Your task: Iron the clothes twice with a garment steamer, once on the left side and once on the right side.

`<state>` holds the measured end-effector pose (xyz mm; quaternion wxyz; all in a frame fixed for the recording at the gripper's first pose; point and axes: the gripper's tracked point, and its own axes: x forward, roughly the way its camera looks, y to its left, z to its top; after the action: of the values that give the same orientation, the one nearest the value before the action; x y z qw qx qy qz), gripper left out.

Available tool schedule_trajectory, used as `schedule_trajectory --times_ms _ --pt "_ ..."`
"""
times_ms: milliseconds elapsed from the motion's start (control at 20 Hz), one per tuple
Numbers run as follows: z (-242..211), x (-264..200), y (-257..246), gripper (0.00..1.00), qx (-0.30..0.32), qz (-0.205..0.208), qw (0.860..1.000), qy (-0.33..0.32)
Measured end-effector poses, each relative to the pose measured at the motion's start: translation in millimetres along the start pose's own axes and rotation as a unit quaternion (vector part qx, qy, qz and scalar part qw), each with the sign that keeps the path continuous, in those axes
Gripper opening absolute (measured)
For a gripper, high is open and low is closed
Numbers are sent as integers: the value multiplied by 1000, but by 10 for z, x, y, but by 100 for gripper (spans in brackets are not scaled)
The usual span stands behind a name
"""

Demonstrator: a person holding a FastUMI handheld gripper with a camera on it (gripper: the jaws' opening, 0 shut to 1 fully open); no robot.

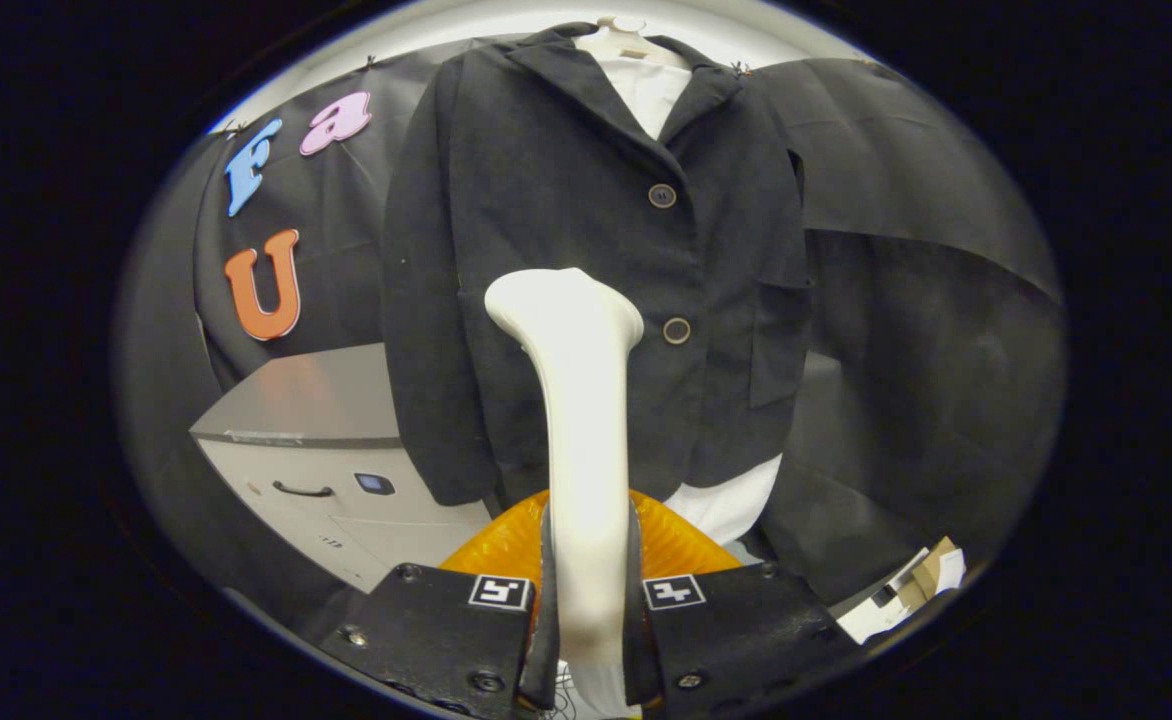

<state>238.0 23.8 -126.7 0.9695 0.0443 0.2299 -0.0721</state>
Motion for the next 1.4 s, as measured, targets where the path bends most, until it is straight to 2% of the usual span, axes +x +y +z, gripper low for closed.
schedule_trajectory --times_ms 400,1050,1400 --pt "-346 176 -54 28 -1 -5 1000 27" --pt "-1227 262 -192 28 -16 -6 996 91" --pt "-1271 194 -245 28 -7 2 995 102"
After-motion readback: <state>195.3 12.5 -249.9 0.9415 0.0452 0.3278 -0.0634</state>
